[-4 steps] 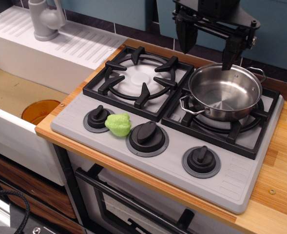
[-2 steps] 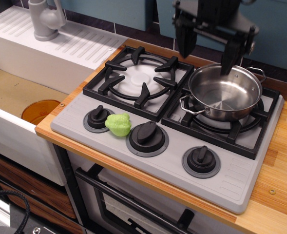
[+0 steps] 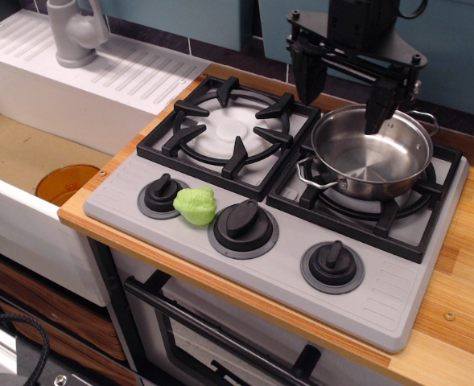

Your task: Put pot or pan on stove and put cauliflower in pot or pan

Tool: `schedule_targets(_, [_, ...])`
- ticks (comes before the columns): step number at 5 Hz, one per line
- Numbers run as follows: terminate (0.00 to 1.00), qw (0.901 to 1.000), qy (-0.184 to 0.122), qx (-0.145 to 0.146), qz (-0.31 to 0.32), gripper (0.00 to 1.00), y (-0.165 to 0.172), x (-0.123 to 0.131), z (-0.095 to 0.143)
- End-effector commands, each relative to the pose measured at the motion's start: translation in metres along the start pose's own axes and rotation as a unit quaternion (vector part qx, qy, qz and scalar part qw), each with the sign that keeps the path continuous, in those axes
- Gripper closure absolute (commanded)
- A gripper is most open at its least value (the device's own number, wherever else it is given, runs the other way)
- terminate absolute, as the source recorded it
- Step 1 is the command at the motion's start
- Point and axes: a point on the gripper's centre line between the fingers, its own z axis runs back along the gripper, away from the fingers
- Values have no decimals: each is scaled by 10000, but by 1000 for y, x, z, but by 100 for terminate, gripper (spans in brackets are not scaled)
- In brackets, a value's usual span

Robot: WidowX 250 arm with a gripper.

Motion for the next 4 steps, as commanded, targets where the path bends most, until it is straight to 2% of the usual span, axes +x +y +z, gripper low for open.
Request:
schedule_targets(1, [0, 9986, -517, 5, -89, 0, 12, 15, -4])
schedule_targets(4, [0, 9953, -971, 29, -33, 0, 17, 14, -28])
